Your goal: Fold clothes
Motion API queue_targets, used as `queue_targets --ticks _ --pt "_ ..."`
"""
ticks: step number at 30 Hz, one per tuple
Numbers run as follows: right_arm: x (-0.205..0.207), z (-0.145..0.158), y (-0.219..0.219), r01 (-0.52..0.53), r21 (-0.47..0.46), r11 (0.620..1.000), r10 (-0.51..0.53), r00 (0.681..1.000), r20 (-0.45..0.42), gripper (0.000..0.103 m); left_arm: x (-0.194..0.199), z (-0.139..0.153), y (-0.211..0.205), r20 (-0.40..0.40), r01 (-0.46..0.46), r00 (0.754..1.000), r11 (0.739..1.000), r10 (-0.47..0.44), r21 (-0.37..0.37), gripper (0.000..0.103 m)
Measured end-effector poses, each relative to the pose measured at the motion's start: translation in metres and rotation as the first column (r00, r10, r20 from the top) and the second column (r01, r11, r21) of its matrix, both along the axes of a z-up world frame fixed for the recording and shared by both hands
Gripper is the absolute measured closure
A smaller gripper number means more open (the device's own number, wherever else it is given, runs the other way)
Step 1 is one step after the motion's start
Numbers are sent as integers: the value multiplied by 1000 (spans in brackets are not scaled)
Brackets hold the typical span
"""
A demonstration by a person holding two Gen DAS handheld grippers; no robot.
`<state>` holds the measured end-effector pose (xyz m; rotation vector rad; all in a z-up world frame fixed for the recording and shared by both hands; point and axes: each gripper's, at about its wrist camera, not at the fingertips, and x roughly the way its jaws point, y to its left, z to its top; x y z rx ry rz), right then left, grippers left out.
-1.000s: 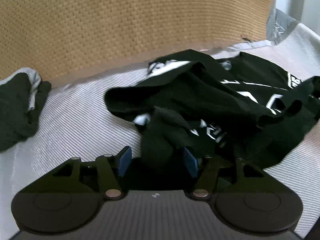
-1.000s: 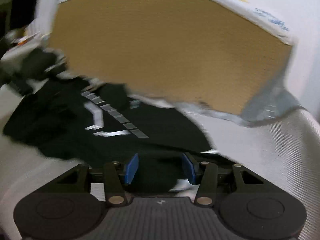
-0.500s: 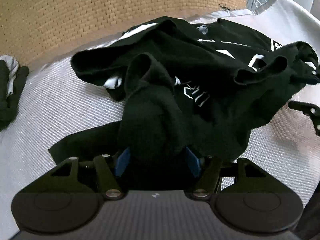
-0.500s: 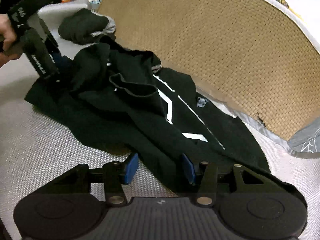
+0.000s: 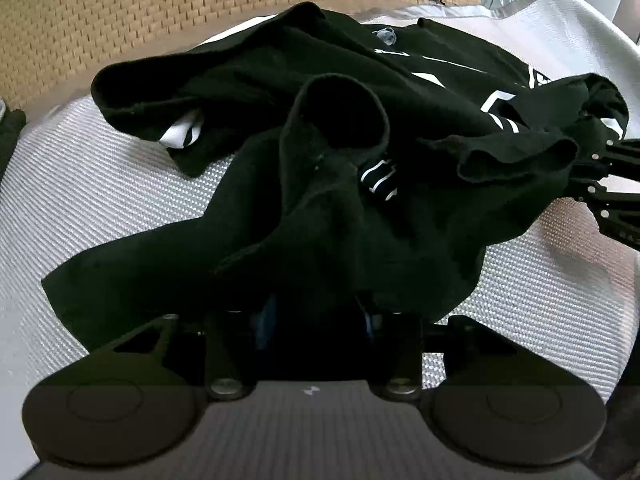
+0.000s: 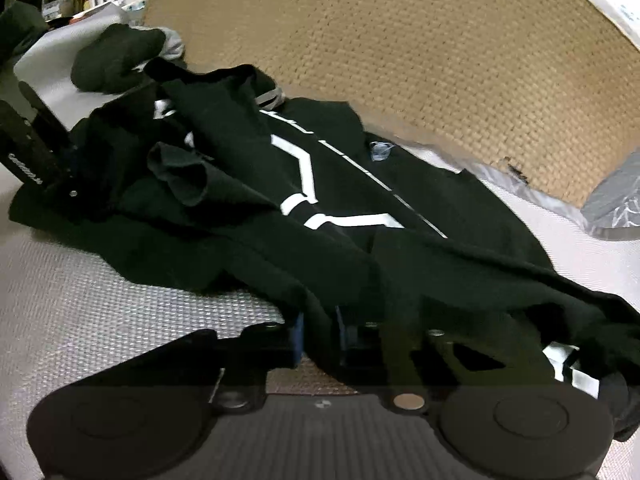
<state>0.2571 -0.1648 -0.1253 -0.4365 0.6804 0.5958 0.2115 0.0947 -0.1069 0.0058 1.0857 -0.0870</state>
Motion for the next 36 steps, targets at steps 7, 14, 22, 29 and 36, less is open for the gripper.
queue_targets --ticks 7,14,22,29,36 --pt "3 -2 -2 13 16 1000 -13 1000 2 96 1 0 -9 -8 33 999 999 -33 13 76" --pt "13 0 -11 60 35 998 -60 998 11 97 -5 2 -23 -36 123 992 992 -124 -16 78" --pt "21 8 -26 120 48 992 -121 993 16 97 -11 1 -59 -75 225 971 973 -229 -57 80" --pt "21 12 -36 145 65 987 -146 989 14 97 -20 1 -85 -82 299 949 950 -306 -90 80" --pt "14 14 -40 144 79 986 -145 989 4 97 -26 -1 -107 -69 349 932 932 -357 -97 79"
